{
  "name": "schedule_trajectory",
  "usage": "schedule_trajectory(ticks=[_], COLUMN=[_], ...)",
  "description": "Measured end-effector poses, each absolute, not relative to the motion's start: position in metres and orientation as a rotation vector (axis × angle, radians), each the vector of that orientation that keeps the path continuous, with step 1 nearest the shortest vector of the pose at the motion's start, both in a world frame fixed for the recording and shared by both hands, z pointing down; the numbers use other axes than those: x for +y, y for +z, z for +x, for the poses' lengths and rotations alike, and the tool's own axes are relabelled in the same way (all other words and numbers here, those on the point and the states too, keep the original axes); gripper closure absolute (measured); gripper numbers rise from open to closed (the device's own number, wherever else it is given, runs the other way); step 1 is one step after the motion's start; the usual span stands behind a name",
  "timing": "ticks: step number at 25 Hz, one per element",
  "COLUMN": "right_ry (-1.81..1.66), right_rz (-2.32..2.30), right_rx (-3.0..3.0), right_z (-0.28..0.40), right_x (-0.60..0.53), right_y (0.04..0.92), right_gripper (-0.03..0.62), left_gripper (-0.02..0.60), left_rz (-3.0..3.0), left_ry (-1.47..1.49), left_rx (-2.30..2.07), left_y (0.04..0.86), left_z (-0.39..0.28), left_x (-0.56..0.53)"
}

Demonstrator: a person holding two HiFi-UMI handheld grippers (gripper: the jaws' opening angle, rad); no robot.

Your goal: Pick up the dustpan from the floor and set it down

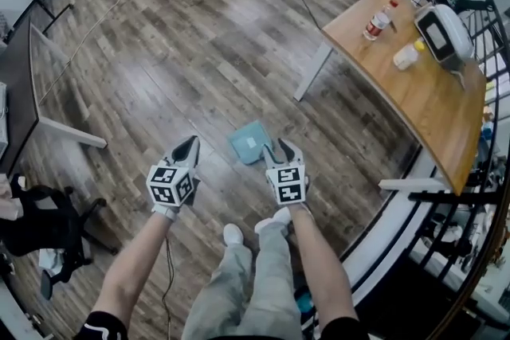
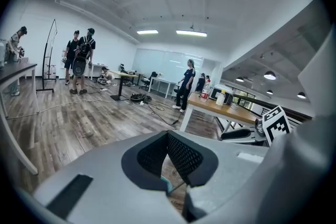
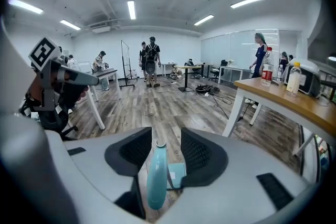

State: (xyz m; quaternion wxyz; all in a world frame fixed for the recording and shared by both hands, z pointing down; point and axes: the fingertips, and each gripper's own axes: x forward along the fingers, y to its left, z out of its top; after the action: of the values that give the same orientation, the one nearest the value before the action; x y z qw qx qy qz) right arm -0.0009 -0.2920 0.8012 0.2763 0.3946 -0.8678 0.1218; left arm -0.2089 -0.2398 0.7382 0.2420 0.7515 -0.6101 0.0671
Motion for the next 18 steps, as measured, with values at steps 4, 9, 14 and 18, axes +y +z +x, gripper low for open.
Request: schedule_trajectory(ticks=[4,9,14,18], right_ry=[0.374,0.383,0.335,0.327], right_rz=[1.123,1.140,1.143,1.127], right_rx=[-2.362,-2.424,-2.478,-2.496], right_z=[0.012,0.018,0.026,0.026], right_x=[-0.292,-0.279,-0.272,-0.259], right_y=[0.759,0.696,0.635,0.585], right_gripper=[0.463,0.546,0.591,0.597], left_gripper=[0.583,0.583,0.583,0.583], left_rz=[2.075,2.081,2.102,2.149], left_ry=[0.181,0.145,0.106,0.106], left_rx=[-1.651,-1.657,-1.671,-1.662], left_y=[0.706,0.658,0.606,0.566], left_z=[-0.201,-0.195,-0.188,-0.180], left_x=[-0.233,-0.229,-0.229,-0.222])
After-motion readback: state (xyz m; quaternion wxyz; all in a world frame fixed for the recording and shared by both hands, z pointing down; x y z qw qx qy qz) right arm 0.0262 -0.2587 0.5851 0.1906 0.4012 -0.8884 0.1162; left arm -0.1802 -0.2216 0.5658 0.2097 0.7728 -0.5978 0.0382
